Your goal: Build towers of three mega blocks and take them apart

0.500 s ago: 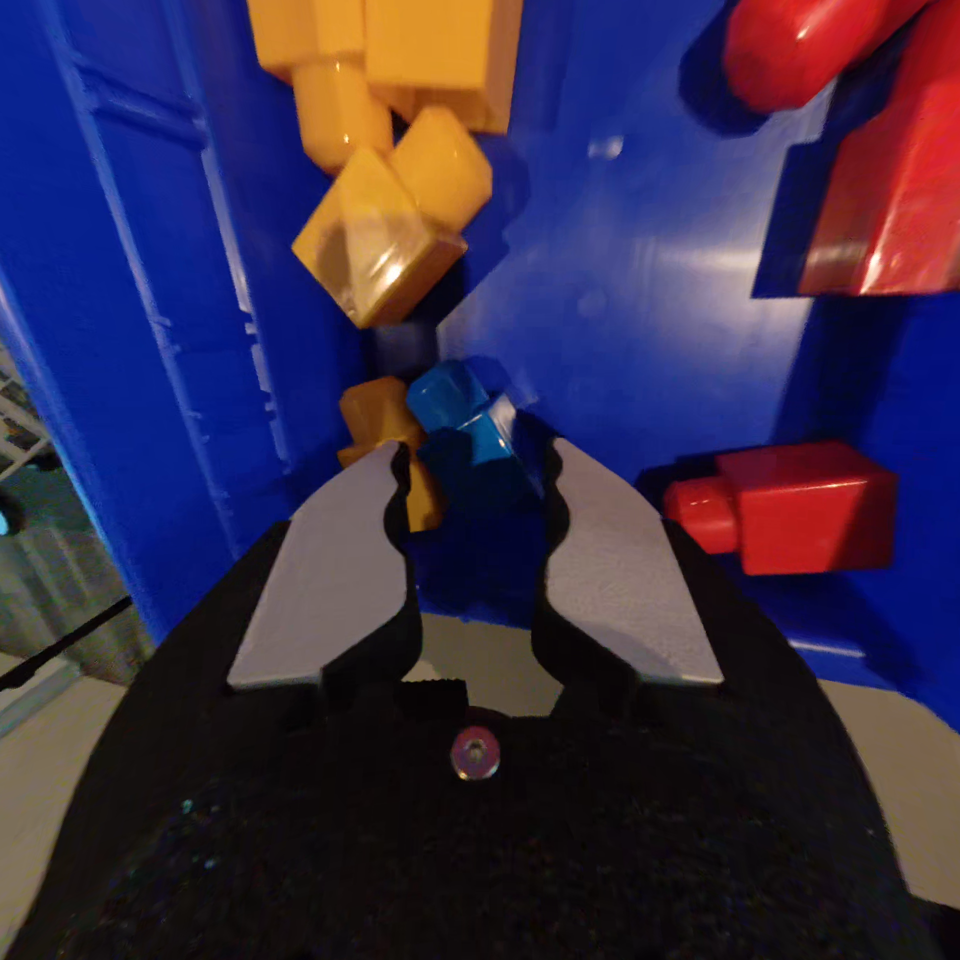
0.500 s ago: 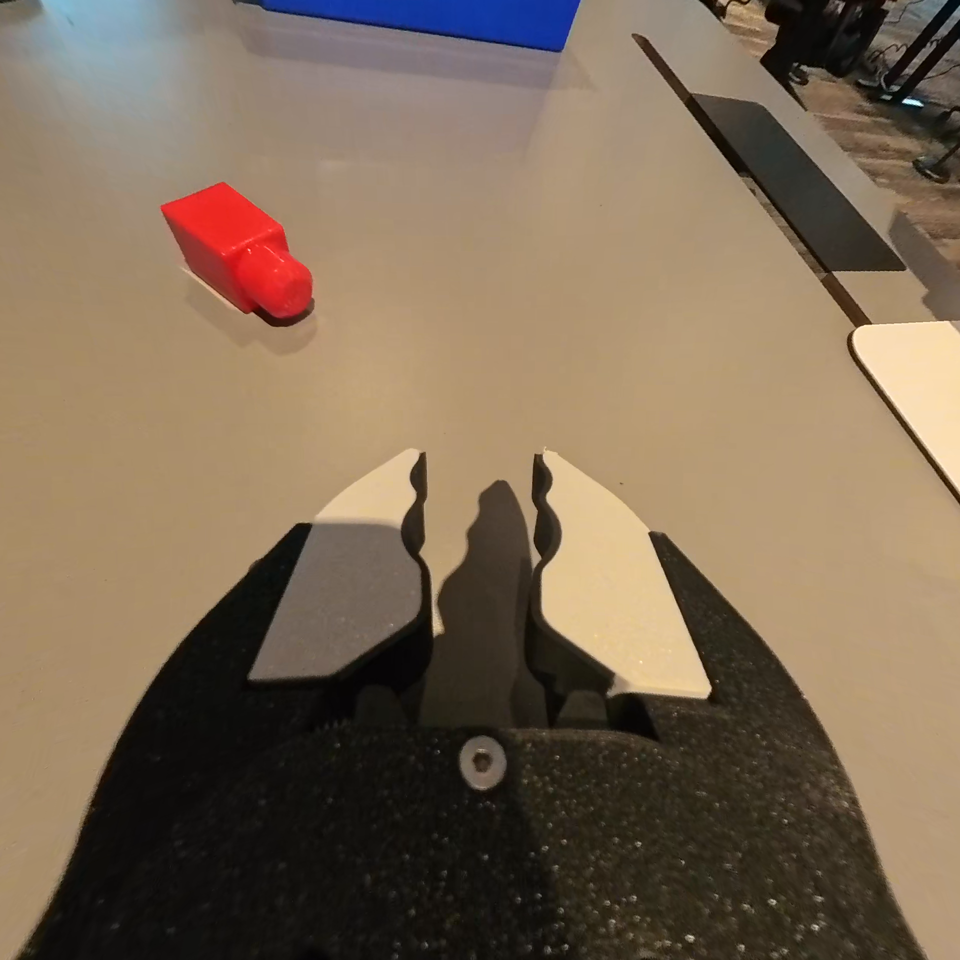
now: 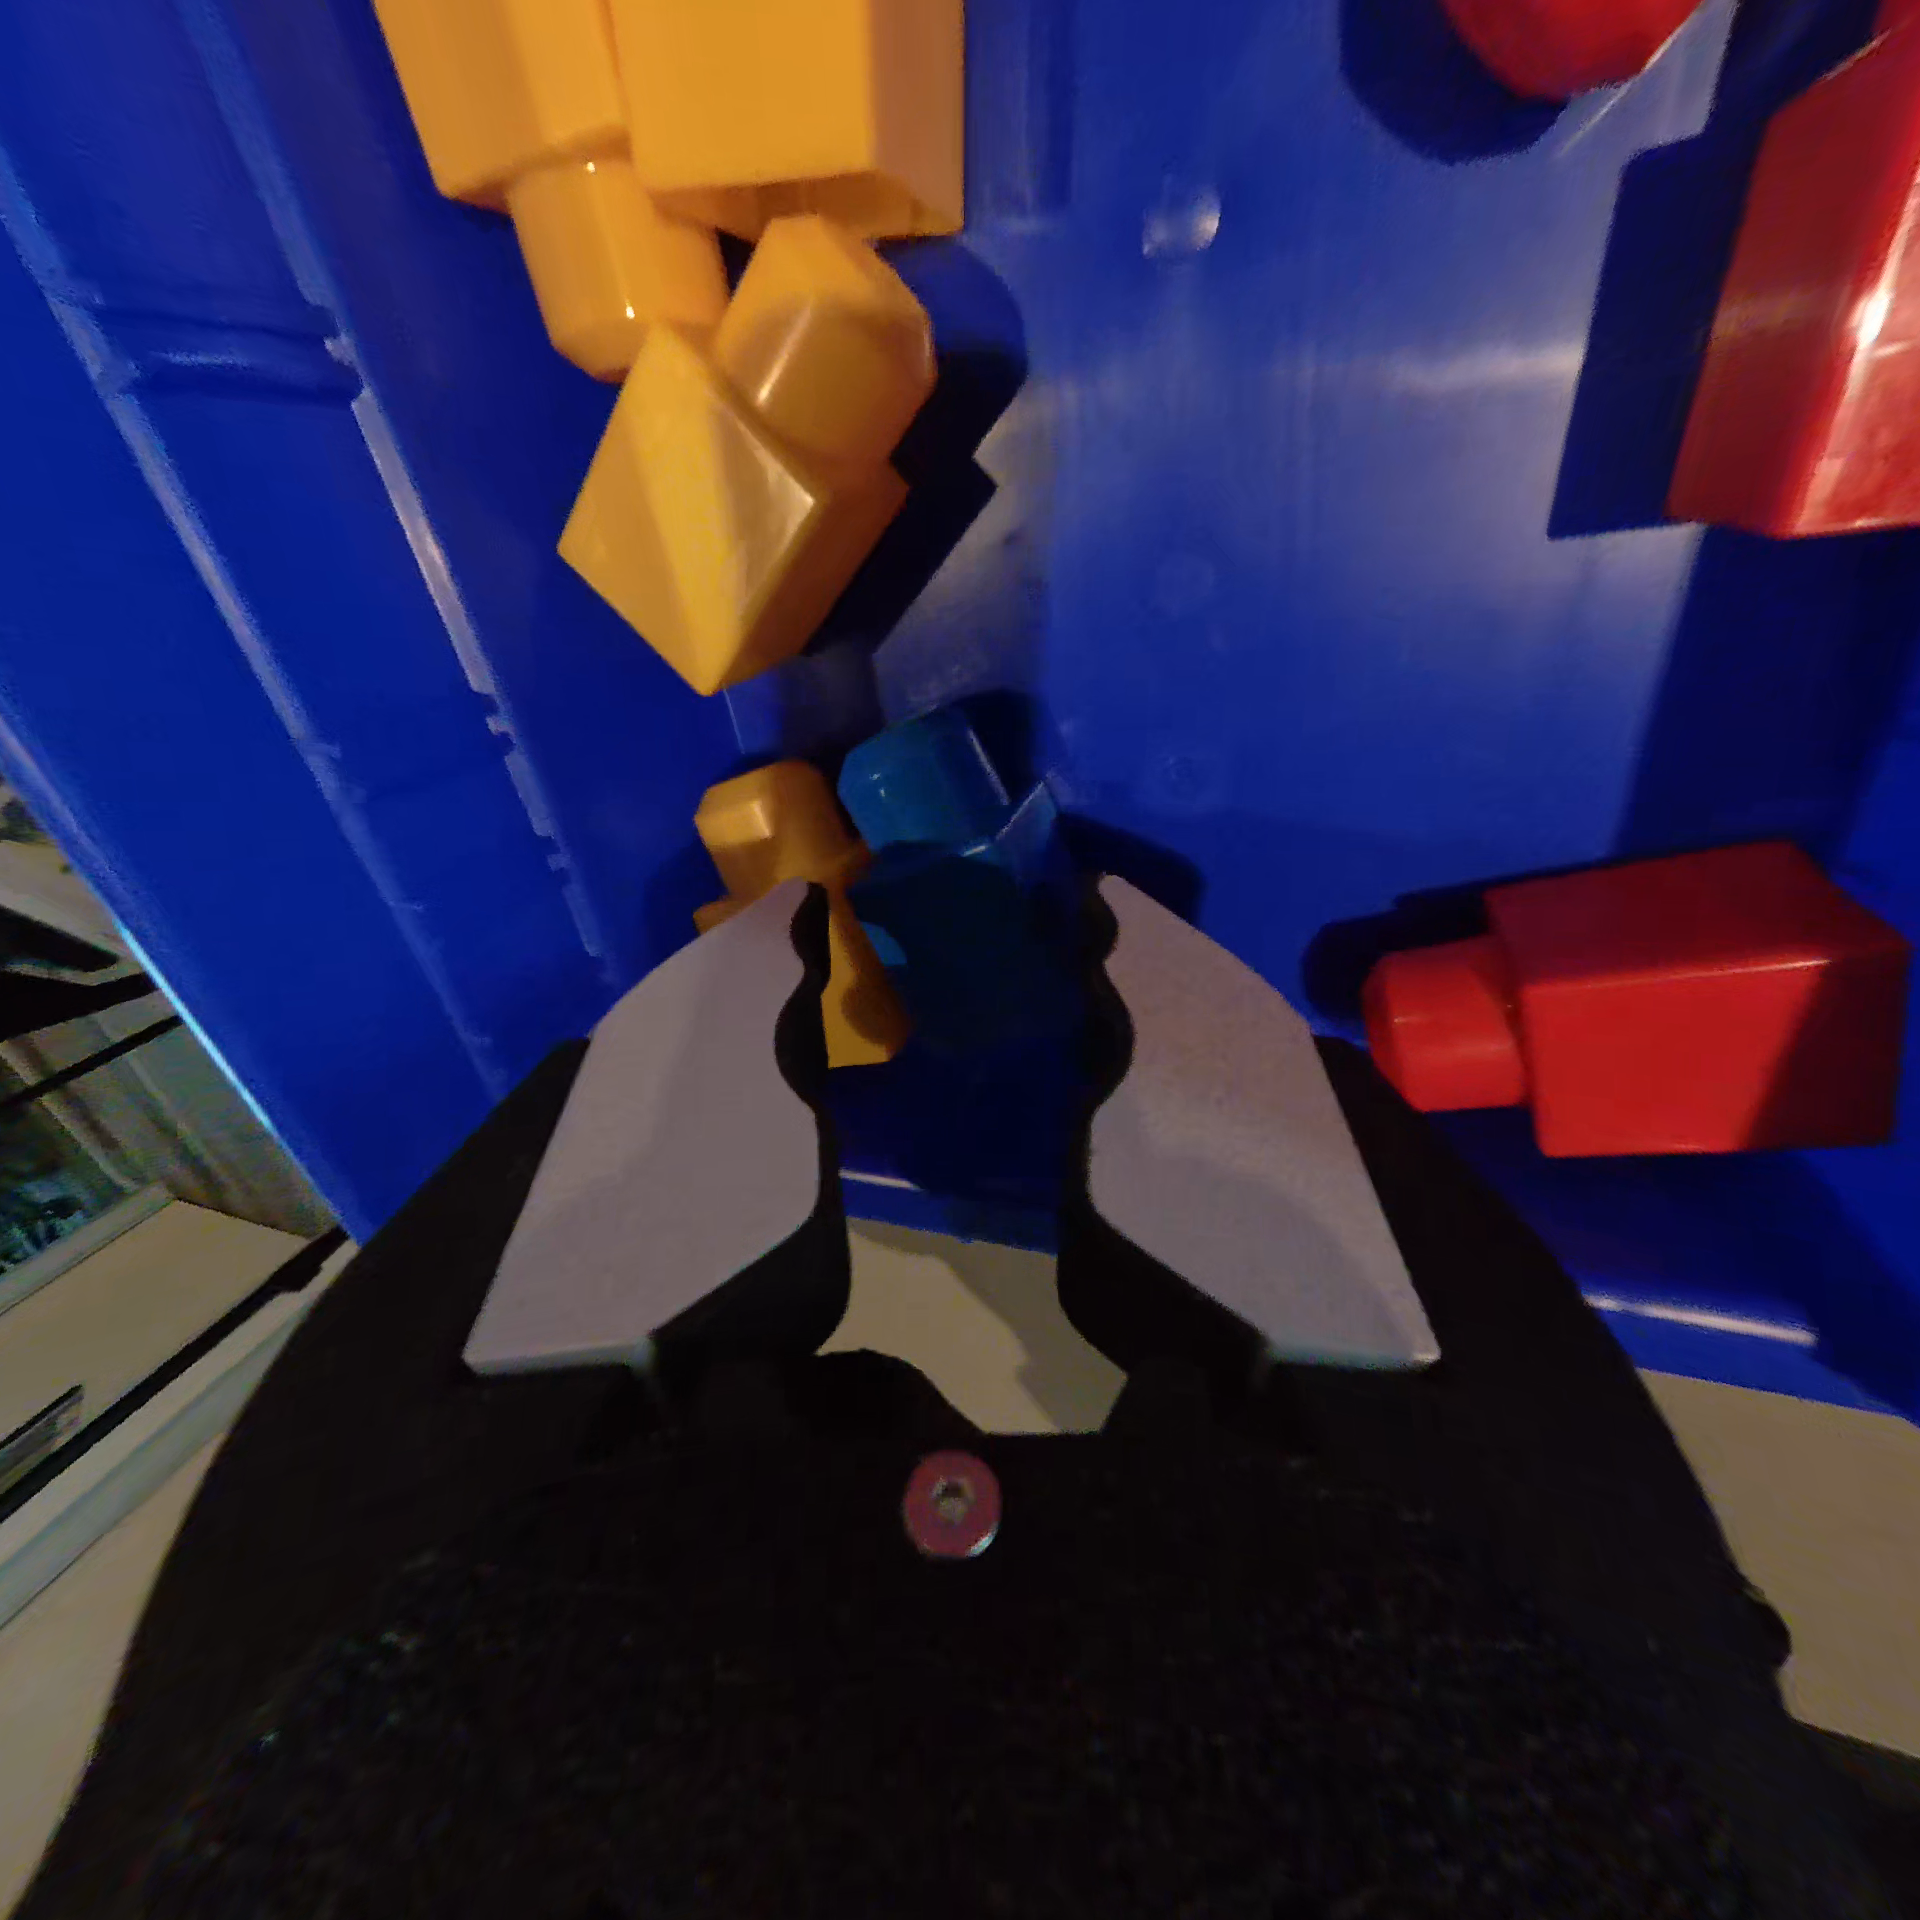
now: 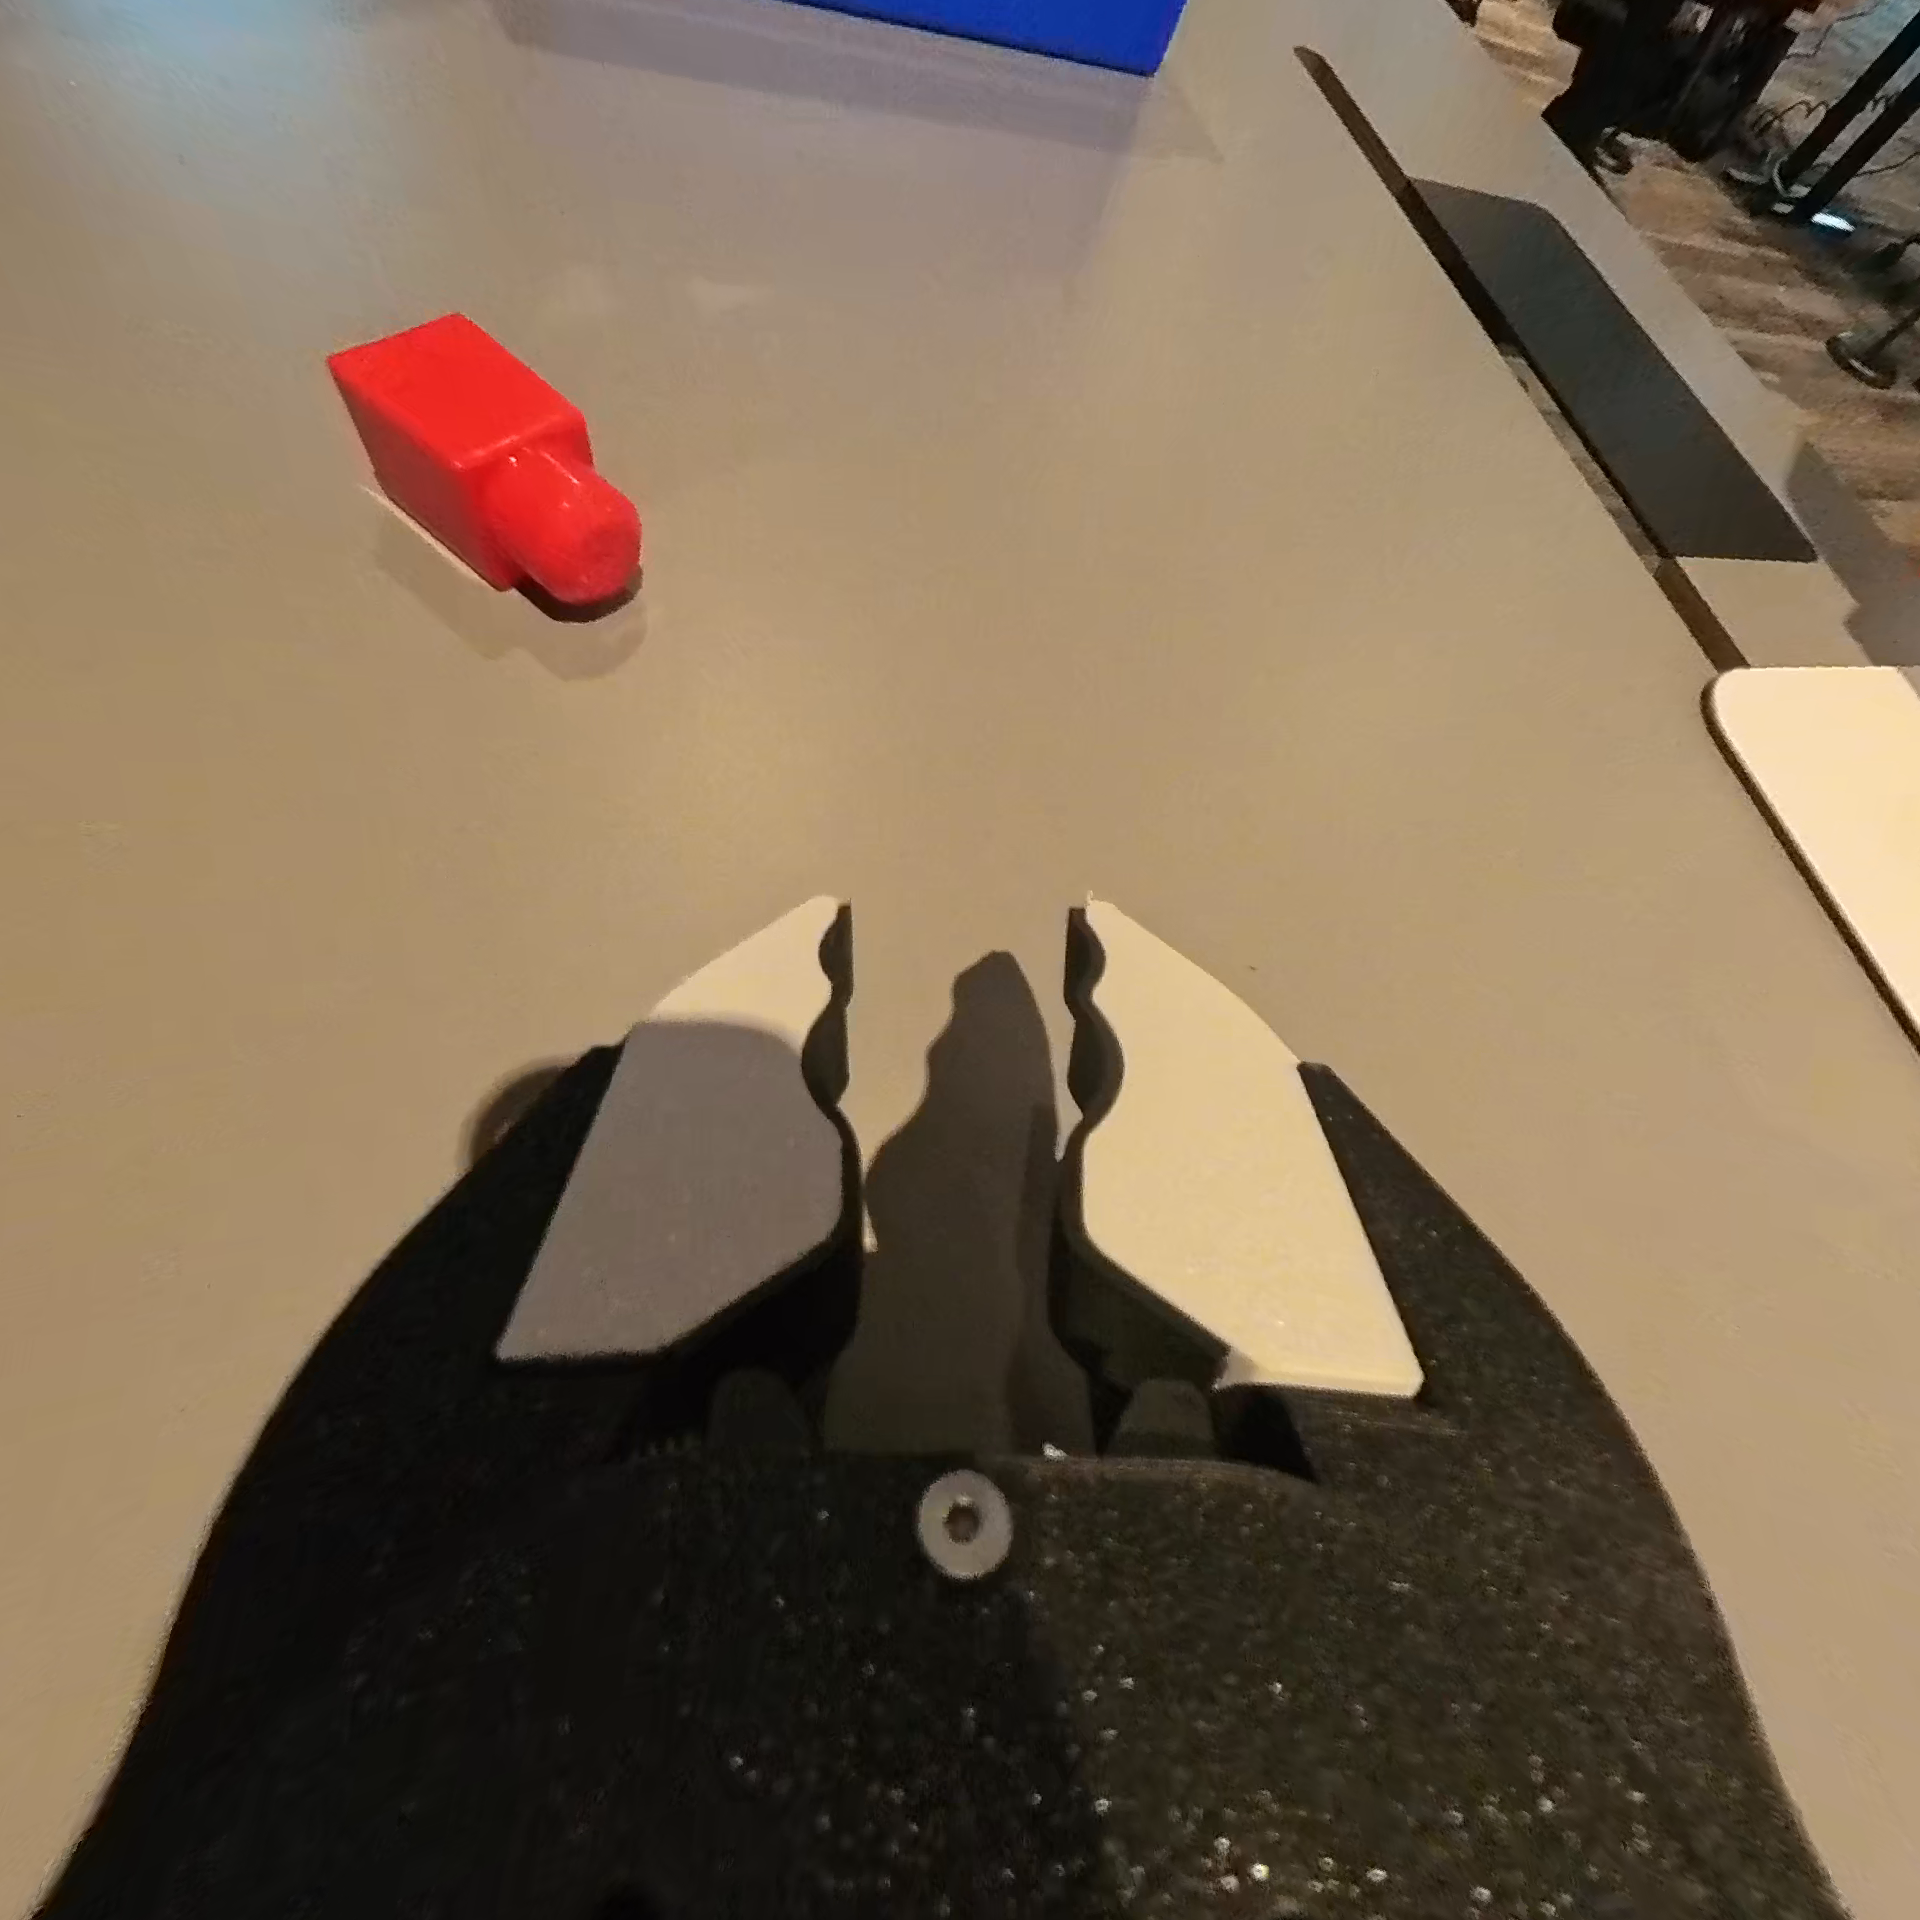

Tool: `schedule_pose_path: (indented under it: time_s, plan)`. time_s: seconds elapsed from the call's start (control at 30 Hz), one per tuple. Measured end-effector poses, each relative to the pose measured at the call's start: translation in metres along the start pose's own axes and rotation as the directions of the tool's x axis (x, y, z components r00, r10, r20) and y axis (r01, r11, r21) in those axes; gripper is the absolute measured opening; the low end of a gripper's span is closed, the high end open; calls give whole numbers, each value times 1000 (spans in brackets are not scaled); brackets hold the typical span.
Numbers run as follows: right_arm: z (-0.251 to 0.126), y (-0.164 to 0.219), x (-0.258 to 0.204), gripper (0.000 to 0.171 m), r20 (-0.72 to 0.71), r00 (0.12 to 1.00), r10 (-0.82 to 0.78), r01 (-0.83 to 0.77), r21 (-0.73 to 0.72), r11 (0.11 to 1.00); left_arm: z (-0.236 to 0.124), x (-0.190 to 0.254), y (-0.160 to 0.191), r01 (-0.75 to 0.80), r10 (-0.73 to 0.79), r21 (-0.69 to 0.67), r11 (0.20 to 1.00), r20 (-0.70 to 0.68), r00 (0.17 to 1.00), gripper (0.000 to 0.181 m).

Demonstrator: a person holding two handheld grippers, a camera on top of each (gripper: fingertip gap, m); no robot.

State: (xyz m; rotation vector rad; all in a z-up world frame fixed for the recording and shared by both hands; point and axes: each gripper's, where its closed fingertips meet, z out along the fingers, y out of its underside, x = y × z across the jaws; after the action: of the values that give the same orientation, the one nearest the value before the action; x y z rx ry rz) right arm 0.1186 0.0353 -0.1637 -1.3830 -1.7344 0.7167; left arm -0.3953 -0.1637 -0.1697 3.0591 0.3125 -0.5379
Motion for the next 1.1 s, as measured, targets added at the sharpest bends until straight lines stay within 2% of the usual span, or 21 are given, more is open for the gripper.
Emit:
schedule_pose_path:
  time_s: [0.2,0.37,0.43,0.5,0.63,0.77,0.87,0.93,1.0,1.1]
  plan:
    - [0,0,0,39,-3,1000,0,0,-1,1000,3,-9,1,-69,78,-85,994,107,991,45]
    - [0,0,1,39,-1,1000,4,-4,1,1000,11,-1,0,-142,160,-151,978,115,980,42]
    - [0,0,1,39,1,1000,5,-5,1,1000,12,-4,0,-207,235,-175,963,165,958,39]
    - [0,0,1,39,2,1000,6,-6,2,1000,11,-3,0,-208,238,-185,961,161,958,38]
    - [-1,0,1,39,5,1000,9,-9,5,1000,-3,2,-3,-168,177,-83,982,120,977,34]
    - [0,0,1,39,7,1000,11,-11,5,1000,-62,11,-21,-126,94,184,975,175,980,33]
    - [0,0,1,39,7,1000,9,-9,0,1000,-128,58,-32,-276,184,348,896,274,944,33]
    - [1,0,1,39,7,1000,7,-7,-5,1000,-166,114,-37,-400,294,430,809,294,910,33]
    - [1,1,0,39,5,1000,3,-3,-9,1000,-188,186,-38,-487,438,514,706,223,871,33]
    - [1,1,0,39,-4,1000,-9,9,-13,1000,-185,289,-26,-562,668,581,589,41,743,33]
